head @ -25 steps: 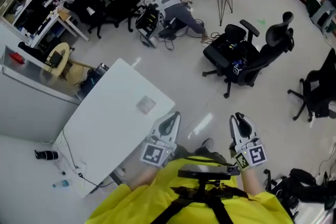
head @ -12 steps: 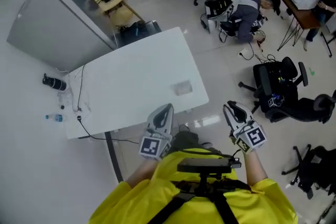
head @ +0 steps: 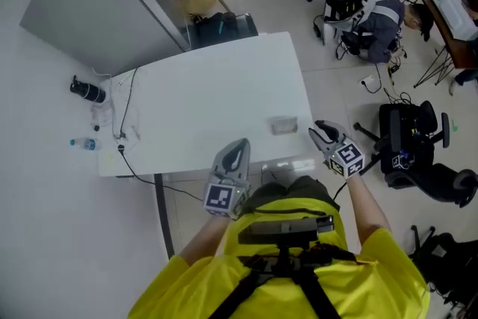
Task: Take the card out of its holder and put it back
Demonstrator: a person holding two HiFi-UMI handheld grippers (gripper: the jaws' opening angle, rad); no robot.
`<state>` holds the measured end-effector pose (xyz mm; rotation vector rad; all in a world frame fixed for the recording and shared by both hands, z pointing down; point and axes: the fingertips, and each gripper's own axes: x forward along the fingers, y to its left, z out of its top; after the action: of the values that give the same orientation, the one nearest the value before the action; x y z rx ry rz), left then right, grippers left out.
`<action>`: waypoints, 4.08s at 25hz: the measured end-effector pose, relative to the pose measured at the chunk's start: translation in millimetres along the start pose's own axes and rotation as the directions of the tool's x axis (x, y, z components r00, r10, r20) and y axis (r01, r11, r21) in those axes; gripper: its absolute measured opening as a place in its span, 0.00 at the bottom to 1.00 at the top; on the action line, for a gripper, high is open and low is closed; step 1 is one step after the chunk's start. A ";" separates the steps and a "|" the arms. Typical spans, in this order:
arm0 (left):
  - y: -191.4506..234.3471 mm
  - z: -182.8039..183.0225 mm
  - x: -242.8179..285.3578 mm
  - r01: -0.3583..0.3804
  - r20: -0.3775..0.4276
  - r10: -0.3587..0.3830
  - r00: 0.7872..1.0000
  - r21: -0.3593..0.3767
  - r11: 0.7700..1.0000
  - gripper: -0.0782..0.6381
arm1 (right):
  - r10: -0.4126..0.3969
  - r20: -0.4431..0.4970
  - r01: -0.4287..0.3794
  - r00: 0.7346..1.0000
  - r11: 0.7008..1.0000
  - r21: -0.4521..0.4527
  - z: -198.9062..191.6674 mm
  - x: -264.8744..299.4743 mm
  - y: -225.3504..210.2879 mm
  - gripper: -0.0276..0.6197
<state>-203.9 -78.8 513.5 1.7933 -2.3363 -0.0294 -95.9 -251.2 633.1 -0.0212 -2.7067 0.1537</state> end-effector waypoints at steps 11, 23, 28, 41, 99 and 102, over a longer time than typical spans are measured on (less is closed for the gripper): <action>1.4 -62.7 32.8 -0.100 -0.140 0.094 0.986 -0.036 0.994 0.12 | 0.376 -0.185 -0.395 0.908 0.916 -0.074 -66.6 79.5 -25.3 0.23; 13.5 -78.4 90.0 -0.171 -0.155 0.166 0.974 -0.021 0.985 0.12 | 0.598 -0.247 -0.636 0.762 0.762 -0.116 -89.0 105.6 -9.6 0.09; 11.3 -78.2 89.5 -0.199 -0.152 0.195 0.969 -0.012 0.980 0.12 | 0.634 -0.257 -0.679 0.729 0.717 -0.158 -89.2 102.5 -7.8 0.08; -2.5 -56.9 84.9 -0.180 -0.077 0.179 0.981 -0.006 0.984 0.12 | 0.677 -0.062 -0.671 0.734 0.708 -0.219 55.0 69.7 -17.0 0.07; 19.9 -98.6 97.7 -0.249 -0.171 0.248 0.954 0.013 0.968 0.12 | 0.719 -0.204 -0.747 0.664 0.649 -0.144 -28.3 94.8 -11.8 0.07; 19.9 -104.8 97.6 -0.241 -0.175 0.240 0.955 0.015 0.970 0.12 | 0.708 -0.189 -0.733 0.680 0.665 -0.147 -32.1 97.6 -13.8 0.07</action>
<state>-229.5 -156.2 632.9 1.4316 -2.4029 0.1498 -171.1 -257.8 704.2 -1.1529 -2.4189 0.0864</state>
